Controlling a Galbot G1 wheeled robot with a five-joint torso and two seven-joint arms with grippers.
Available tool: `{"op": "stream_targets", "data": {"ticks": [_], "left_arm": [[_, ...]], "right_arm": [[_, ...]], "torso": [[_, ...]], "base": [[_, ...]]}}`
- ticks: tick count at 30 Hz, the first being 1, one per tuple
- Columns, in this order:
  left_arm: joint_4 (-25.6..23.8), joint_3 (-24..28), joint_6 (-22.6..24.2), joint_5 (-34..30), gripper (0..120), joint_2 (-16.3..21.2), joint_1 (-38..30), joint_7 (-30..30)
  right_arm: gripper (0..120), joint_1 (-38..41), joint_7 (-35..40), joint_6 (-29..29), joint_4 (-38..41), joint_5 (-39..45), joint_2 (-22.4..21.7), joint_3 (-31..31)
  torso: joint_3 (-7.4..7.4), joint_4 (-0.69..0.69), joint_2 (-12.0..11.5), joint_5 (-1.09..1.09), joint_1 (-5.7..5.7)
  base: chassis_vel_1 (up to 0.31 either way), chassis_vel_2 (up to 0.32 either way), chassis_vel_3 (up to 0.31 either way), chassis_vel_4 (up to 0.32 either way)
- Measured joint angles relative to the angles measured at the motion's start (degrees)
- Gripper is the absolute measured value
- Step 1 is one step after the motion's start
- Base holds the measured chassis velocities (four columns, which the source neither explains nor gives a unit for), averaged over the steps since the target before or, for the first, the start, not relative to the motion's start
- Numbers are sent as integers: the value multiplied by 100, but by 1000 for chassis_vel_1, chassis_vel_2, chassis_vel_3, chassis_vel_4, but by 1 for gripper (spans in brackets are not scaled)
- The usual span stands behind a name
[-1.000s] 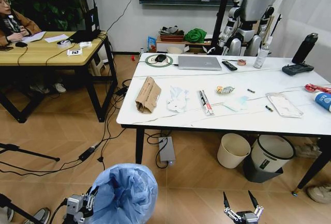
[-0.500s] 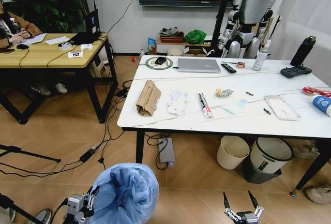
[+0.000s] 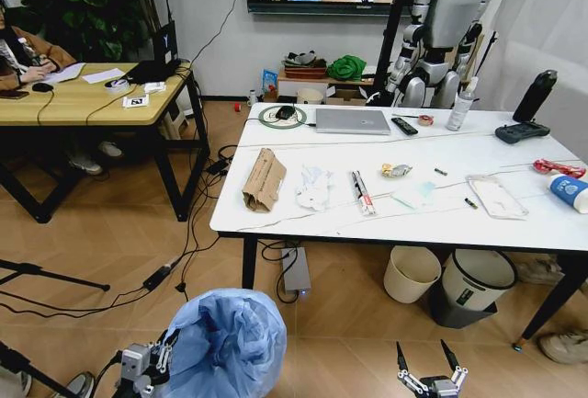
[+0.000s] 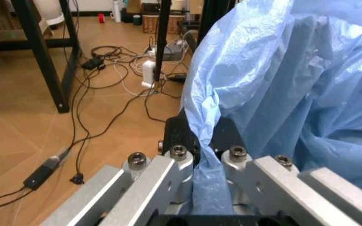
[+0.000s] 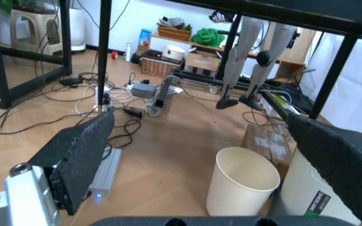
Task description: Pick up the trash bin and place the trash from the table into it.
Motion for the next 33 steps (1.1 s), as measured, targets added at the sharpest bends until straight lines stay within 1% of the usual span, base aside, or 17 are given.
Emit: {"op": "stream_targets", "data": {"ticks": [9,11,16,18,22,25,27,33], "left_arm": [[3,-2,0,31,0,-1,-8,21],[6,-2,-2,40,0,-3,-10,25],[8,5,-68,51,0,-4,-10,69],[5,8,-70,50,0,-4,-6,69],[-24,36,-64,1,0,7,15,104],[-16,37,-64,0,0,5,11,128],[0,36,-62,21,0,-3,12,147],[0,35,-59,24,0,-6,12,147]], "right_arm": [[100,-9,0,0,9,-7,0,-3],[100,-10,0,0,9,-8,0,-3],[100,-13,0,0,8,-12,0,-5],[100,-13,0,0,5,-13,0,-6],[100,-11,0,8,-12,-14,0,-6],[100,-10,0,11,-15,-14,0,-7],[100,-8,0,15,-26,-14,0,-6],[100,-5,1,18,-32,-14,0,-7]], "torso": [[153,0,278,0,124],[167,0,305,0,136],[270,0,499,0,227],[284,0,522,0,237],[377,0,684,0,306],[397,0,723,0,324],[456,0,834,0,376],[486,0,887,0,400]], "base": [[0,0,0,0],[0,0,0,0],[0,0,0,0],[0,0,0,0],[0,0,0,0],[0,0,0,0],[0,0,0,0],[0,0,0,0]]}}
